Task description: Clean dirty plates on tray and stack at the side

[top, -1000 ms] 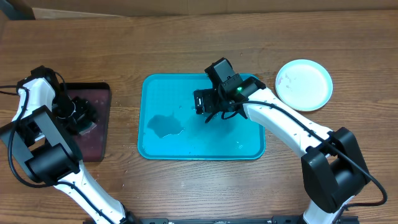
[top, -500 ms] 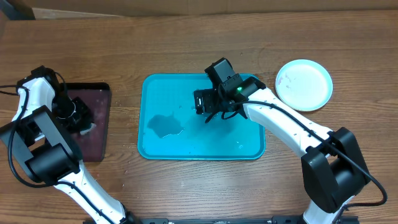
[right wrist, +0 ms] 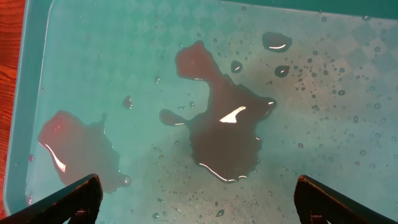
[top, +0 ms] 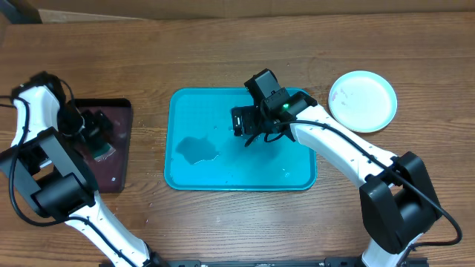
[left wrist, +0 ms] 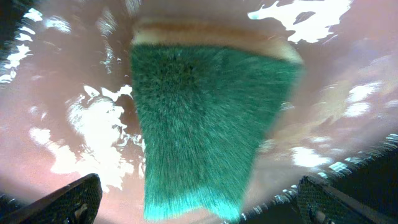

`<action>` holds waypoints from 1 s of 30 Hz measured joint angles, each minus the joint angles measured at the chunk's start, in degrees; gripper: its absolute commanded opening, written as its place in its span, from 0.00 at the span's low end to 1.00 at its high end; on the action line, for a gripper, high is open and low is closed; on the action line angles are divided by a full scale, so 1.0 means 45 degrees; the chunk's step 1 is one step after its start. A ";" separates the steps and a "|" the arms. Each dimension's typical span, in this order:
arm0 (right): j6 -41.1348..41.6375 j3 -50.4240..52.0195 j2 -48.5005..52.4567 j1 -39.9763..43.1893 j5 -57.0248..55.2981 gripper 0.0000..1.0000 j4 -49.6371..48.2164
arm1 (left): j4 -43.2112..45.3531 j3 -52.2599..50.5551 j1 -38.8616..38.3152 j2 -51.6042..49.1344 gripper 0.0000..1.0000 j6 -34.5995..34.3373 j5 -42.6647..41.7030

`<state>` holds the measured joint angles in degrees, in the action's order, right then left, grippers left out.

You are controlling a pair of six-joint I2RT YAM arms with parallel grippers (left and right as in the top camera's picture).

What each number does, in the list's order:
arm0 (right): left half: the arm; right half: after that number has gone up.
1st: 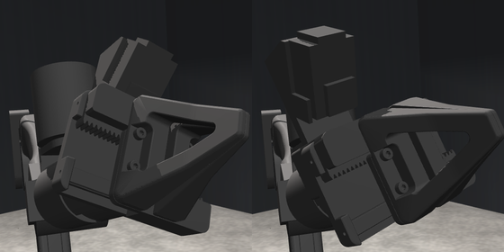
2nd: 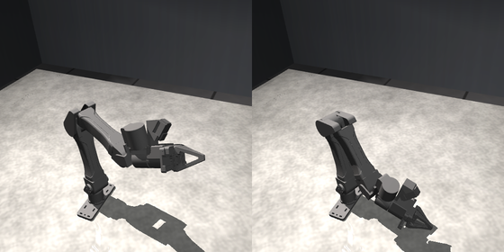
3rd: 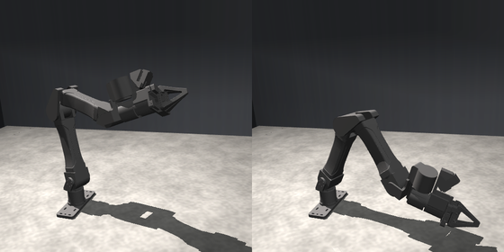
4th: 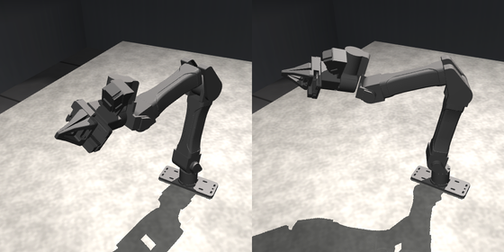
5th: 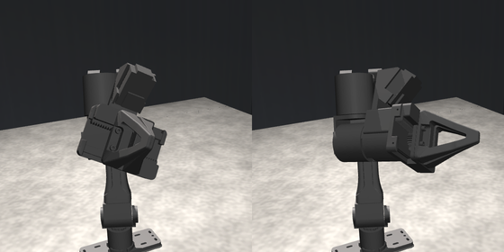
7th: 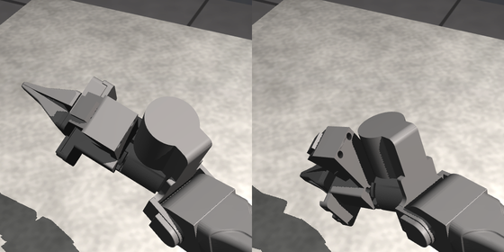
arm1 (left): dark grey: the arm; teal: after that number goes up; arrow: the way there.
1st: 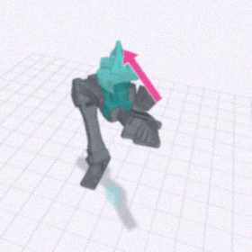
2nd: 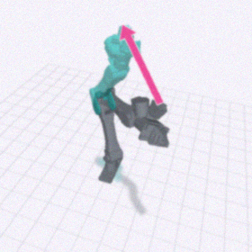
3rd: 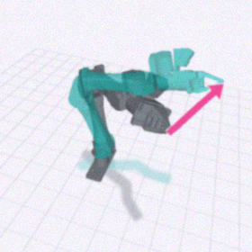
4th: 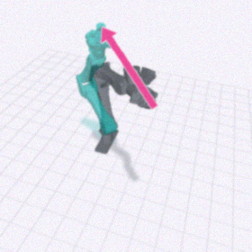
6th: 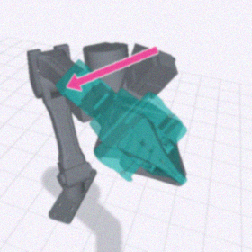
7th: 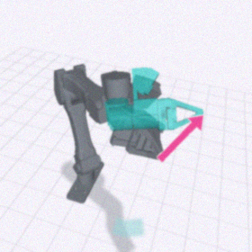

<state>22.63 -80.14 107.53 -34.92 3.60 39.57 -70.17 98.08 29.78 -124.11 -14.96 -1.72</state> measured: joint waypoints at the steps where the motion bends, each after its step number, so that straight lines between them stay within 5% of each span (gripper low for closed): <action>1: 0.0005 0.0000 0.0000 0.0000 -0.0005 1.00 -0.0024 | -0.0248 0.0418 0.0005 0.0000 1.00 0.0000 -0.0049; 11: 0.0000 0.0000 0.0000 0.0000 -0.0005 1.00 -0.0175 | -0.1030 0.2662 0.0000 0.0918 1.00 -0.0005 -0.0257; 15: 0.0005 0.0000 0.0000 0.0000 0.0000 1.00 -0.0262 | 0.0267 0.1350 0.0000 0.1331 0.87 0.0024 0.0078; 20: 0.0005 0.0000 0.0000 0.0000 0.0000 1.00 -0.0126 | -0.0291 -0.0005 0.0044 0.0908 0.94 0.0364 0.0277; 30: 0.0063 0.0000 0.0000 0.0000 -0.0005 1.00 -0.0092 | -0.2608 0.6343 0.0335 0.2268 1.00 -0.0024 -0.0408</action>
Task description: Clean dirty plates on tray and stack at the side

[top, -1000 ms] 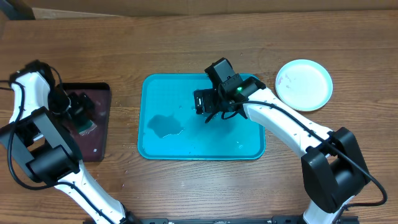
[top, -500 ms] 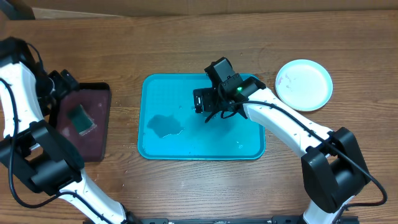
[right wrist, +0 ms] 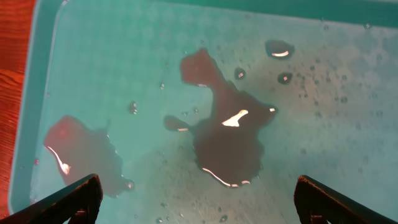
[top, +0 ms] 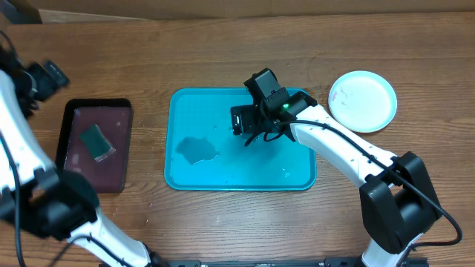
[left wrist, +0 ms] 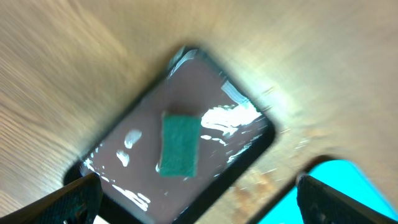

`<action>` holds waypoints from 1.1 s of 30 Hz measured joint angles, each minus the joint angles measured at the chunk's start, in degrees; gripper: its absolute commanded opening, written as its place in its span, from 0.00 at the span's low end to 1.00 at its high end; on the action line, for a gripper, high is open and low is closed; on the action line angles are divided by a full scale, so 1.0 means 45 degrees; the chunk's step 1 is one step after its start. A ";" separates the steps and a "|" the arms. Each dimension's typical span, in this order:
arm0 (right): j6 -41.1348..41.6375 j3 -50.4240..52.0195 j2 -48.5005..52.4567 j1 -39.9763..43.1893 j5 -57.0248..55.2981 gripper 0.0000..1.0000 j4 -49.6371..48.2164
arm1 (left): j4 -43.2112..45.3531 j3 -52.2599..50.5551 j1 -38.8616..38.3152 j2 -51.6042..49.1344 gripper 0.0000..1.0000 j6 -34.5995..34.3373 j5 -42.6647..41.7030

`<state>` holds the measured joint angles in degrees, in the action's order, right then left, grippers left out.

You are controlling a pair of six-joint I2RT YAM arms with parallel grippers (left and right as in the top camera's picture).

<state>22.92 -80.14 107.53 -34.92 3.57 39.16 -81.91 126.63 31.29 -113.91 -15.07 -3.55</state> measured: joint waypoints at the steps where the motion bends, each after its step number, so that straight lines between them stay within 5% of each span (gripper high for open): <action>1: 0.0044 0.0000 -0.0005 0.0000 0.0010 1.00 0.0189 | -0.0049 0.0180 -0.0029 0.0427 1.00 -0.0015 -0.0068; 7: 0.0199 -0.0005 -0.1292 0.0000 -0.0005 1.00 0.1603 | -0.1370 0.0554 -0.0471 0.1695 1.00 -0.0204 -0.0257; 21: 0.0238 -0.0423 -1.1220 0.0000 -0.1661 1.00 0.6917 | -0.1661 0.0442 -0.0593 0.1219 1.00 -0.0238 -0.0316; 33: 0.0238 -0.0155 -1.1856 0.0000 -0.2055 1.00 1.1696 | -0.1666 0.0442 -0.0593 0.1219 1.00 -0.0238 -0.0316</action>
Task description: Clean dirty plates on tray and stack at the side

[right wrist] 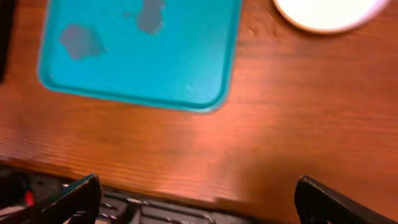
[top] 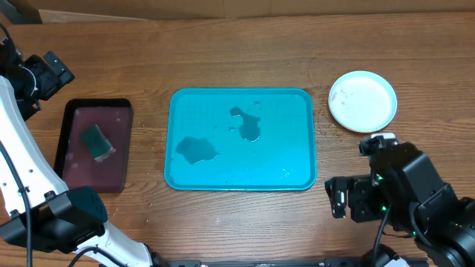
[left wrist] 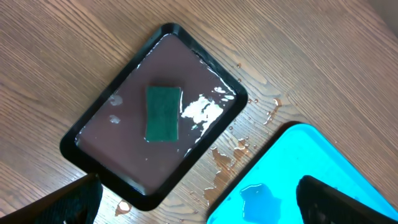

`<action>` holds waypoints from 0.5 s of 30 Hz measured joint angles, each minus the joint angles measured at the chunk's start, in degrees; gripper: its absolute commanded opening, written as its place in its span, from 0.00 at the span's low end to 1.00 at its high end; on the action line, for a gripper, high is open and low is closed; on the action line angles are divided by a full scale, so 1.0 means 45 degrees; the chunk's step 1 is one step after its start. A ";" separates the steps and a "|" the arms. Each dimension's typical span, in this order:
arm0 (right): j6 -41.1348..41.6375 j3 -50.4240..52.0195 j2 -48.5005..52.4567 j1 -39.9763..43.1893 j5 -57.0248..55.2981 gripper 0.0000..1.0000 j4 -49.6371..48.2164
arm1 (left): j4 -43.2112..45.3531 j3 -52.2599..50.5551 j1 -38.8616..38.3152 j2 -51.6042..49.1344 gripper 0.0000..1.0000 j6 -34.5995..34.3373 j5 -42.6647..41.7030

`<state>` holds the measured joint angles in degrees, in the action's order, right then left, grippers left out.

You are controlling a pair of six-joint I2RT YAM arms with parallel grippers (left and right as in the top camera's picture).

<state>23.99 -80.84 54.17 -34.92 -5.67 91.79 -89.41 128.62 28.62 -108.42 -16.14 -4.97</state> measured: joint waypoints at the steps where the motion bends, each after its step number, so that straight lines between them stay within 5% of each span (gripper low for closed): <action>1: -0.0005 0.0000 -0.0005 0.0000 -0.0126 1.00 0.0165 | 0.0000 0.0000 0.0000 0.0000 1.00 0.0000 -0.0005; 15: -0.0015 0.0005 -0.0049 0.0277 -0.0505 1.00 0.0029 | 0.0000 0.0000 0.0000 0.0000 1.00 0.0000 -0.0005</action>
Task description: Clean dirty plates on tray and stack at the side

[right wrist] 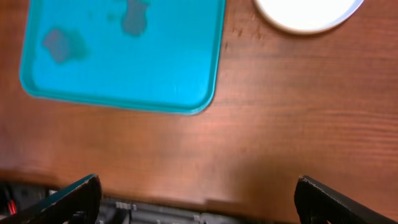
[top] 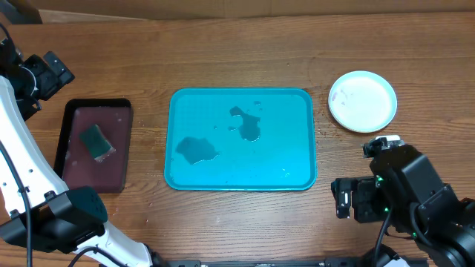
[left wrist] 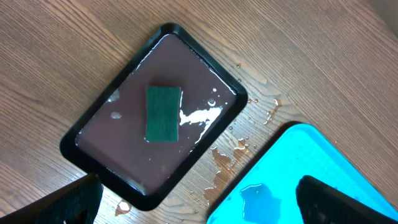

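The blue tray (top: 282, 126) lies mid-table with no plates on it, only two dark puddles (top: 197, 150) (top: 246, 126). A white plate (top: 363, 101) with faint pink smears sits on the wood to its right; its edge shows in the right wrist view (right wrist: 308, 15). A green sponge (left wrist: 163, 113) lies in a black tray (left wrist: 71, 146) of brownish water. My left gripper (top: 52, 76) hangs high at the far left, open and empty. My right gripper (top: 345, 200) is open and empty near the table's front right, off the tray.
Water drops spot the wood (left wrist: 239, 146) between the black tray and the blue tray (left wrist: 311, 162). The table's front edge (right wrist: 186, 208) runs just below my right gripper (right wrist: 199, 202). A cardboard strip (top: 223, 7) lines the back.
My right gripper has shifted slightly to the right near the front edge. The left arm has not moved. The glare on the water in the black tray has changed shape.
My left gripper was open low over the sponge in the black tray, and my right gripper was open low over the blue tray's puddles. Then the left was high at the far left, the sponge left behind. Later the right stood at the front right.
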`<action>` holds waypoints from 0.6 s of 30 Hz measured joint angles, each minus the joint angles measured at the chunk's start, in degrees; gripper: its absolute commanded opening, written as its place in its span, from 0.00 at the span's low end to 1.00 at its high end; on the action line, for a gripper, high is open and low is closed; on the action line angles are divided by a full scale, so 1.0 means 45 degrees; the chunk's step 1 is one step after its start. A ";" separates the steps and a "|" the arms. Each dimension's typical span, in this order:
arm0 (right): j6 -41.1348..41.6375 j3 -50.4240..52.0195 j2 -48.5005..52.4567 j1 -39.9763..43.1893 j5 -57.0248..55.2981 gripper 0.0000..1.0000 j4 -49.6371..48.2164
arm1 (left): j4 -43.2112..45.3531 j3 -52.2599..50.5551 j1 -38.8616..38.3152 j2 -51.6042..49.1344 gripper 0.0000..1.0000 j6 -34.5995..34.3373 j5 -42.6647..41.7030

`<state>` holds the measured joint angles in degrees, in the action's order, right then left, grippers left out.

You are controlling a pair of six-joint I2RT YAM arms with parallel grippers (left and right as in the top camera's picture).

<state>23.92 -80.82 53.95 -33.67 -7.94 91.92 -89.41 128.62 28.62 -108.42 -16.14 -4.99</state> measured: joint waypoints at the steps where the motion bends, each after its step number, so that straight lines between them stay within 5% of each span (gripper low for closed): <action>1: 0.0000 0.0015 -0.0083 0.0316 -0.0010 1.00 -0.0345 | 0.0000 0.0000 0.0000 0.0000 1.00 0.0000 0.0000; 8: -0.0437 0.1054 -0.1719 0.3599 0.0607 1.00 -0.3609 | 0.0000 0.0000 0.0000 0.0000 1.00 0.0000 0.0005; 18: -0.2307 0.6849 -0.6518 0.7121 0.2492 1.00 -0.8238 | -0.0005 0.0000 0.0000 0.0000 1.00 -0.0005 0.0005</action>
<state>13.54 -50.00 24.62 -1.63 3.27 54.85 -89.43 128.62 28.62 -108.42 -16.16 -4.97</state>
